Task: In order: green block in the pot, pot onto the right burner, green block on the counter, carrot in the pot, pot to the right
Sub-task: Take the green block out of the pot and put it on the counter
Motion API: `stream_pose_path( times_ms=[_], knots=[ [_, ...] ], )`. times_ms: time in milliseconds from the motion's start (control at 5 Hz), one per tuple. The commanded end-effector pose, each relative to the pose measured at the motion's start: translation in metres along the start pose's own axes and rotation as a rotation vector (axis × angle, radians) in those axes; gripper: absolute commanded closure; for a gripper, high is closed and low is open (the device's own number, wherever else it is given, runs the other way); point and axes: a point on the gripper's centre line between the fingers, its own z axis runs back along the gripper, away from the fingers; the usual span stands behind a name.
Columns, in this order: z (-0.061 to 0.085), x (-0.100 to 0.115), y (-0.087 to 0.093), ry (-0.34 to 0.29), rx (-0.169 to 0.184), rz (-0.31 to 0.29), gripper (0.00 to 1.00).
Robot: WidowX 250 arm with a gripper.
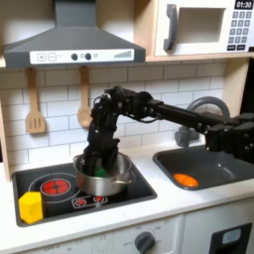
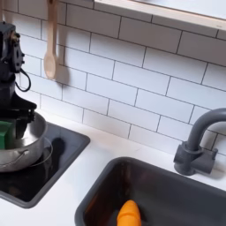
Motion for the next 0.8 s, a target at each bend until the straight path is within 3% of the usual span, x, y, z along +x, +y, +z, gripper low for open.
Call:
stream_pose_path(
  times_ms=[0,200,400,600],
  knots=[
    [-0.003,-0.0008,-0.0026,0.007,-0.001,-0.01,0.0],
    [-0.0079,-0.0015,-0.003,0.015,0.003,-0.011,0.0],
    [-0.0083,-0.001,-0.0023,0.017,0.001,-0.007,0.3],
    [-0.0081,-0.0015,-0.0048,0.018,-0.004,-0.003,1.0]
  ],
)
